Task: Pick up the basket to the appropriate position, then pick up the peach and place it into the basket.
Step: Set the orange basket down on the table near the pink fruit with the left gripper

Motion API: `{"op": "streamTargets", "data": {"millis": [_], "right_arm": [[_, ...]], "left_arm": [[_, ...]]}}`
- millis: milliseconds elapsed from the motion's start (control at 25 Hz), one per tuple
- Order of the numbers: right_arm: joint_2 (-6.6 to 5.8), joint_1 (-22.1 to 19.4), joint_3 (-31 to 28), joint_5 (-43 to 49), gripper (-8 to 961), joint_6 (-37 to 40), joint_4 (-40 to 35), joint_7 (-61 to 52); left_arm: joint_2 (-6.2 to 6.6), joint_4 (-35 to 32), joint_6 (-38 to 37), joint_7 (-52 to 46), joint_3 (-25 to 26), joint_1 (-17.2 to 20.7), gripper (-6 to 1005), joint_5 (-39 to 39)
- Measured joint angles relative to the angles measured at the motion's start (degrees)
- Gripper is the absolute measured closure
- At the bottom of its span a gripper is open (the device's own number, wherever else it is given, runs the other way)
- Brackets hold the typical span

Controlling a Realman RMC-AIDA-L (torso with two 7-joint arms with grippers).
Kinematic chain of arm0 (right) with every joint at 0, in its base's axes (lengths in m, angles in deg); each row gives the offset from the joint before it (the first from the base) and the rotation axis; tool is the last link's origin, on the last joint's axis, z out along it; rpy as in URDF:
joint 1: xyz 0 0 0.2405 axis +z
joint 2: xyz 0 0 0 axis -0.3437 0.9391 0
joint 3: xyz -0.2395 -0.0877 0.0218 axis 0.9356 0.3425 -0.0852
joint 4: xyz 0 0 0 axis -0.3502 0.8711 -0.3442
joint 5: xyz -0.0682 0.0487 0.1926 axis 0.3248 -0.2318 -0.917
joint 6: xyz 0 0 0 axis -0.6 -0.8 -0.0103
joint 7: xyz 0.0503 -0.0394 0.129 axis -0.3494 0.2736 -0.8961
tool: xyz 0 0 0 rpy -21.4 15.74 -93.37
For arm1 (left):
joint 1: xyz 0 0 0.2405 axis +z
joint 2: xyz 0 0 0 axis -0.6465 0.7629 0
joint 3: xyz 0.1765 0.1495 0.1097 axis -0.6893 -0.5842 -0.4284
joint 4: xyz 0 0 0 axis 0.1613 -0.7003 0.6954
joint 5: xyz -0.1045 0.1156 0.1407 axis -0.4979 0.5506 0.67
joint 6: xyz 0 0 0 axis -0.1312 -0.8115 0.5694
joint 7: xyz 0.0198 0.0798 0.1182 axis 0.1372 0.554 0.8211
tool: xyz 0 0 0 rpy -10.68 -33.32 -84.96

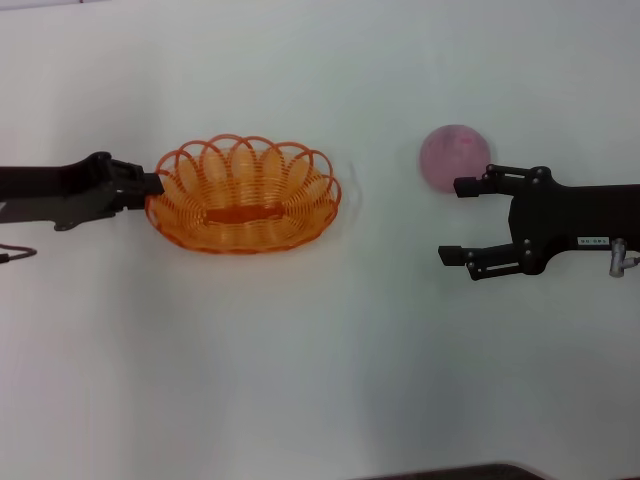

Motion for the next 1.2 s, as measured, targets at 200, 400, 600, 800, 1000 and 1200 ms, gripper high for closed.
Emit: {"op": "streamTargets", "data": {"millis": [200, 400, 600, 800, 1000, 1200], "right_arm": [[0.00, 0.10, 0.07, 0.02, 8, 0.00, -0.02, -0.11], [0.00, 0.09, -0.20, -0.10, 8, -0.08, 0.17, 0.00], [0.00, 0.09, -0.44, -0.35, 9, -0.21, 0.35, 0.02], [0.00, 0.11, -0.61, -0.47, 9, -0.47, 0.36, 0.02], [0.00, 0.22, -0.61, -0.95, 9, -0.56, 0.35, 0.02], [0.00, 0.25, -0.60, -1.02, 9, -1.30, 0.35, 0.02]], "left_arm": [[0.28, 0.07, -0.07, 0.96, 0.51, 0.79, 667, -0.50], [1.38, 1.22, -0.53, 2.72, 0.66, 0.97, 517, -0.56], [2.91, 2.38, -3.12, 11.11, 2.81, 1.09, 400, -2.49], [2.18, 2.38, -7.03, 34.87, 9.53, 4.28, 129, -10.89], [1.57, 2.48, -12.28, 61.13, 10.76, 8.28, 102, -15.82], [0.29, 2.95, -16.76, 79.85, 11.67, 11.03, 101, -16.87]]}}
